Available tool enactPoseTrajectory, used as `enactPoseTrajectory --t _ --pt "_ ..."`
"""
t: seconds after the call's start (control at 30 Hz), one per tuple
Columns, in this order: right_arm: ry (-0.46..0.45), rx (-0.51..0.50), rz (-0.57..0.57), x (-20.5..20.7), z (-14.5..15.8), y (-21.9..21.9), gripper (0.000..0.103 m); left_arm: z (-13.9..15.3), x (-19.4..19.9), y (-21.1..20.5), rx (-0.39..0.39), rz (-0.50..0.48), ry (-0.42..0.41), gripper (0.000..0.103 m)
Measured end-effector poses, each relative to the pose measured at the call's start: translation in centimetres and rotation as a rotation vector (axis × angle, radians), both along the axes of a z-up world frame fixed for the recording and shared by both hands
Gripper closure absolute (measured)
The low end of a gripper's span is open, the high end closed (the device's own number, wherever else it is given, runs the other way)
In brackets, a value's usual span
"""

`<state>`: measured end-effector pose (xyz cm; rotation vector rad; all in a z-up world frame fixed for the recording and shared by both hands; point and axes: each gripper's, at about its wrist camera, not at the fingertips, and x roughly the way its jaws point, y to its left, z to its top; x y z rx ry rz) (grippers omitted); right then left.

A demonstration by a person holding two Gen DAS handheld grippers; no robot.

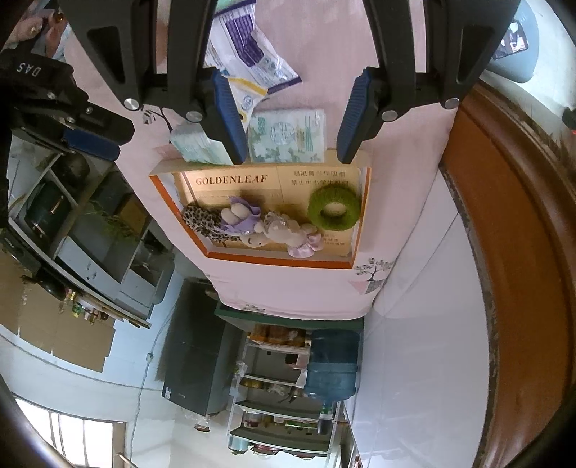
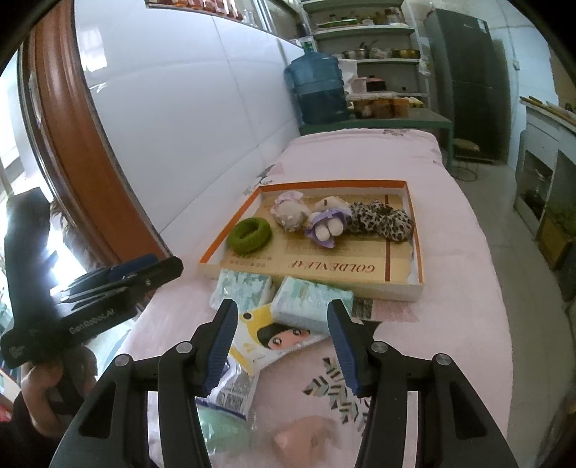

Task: Organize soft objects
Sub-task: 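Move both tools back toward the items lying beside the lid, then grasp the bagged mint sponge with the left tool while the right grasps the pink teardrop sponge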

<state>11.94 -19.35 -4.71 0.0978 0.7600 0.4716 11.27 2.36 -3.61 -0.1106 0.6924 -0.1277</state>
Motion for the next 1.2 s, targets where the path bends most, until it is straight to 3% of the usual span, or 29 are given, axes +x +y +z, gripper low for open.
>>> enactPoseTrajectory --t 0.7,0.93,1.2 --pt "0.109 -0.045 -0.028 -4.3 -5.3 -1.0 0.049 -2.4 -5.1 -0.5 -0.046 -0.047 -0.005 0.051" --pt "0.136 -0.057 -0.036 -5.0 -6.9 -0.9 0.049 -3.9 -7.8 -2.3 0.023 -0.090 0.001 0.051" --pt "0.144 -0.071 -0.040 -5.5 -7.8 -0.5 0.049 -5.0 -9.3 -3.5 0.026 -0.124 0.020 0.051"
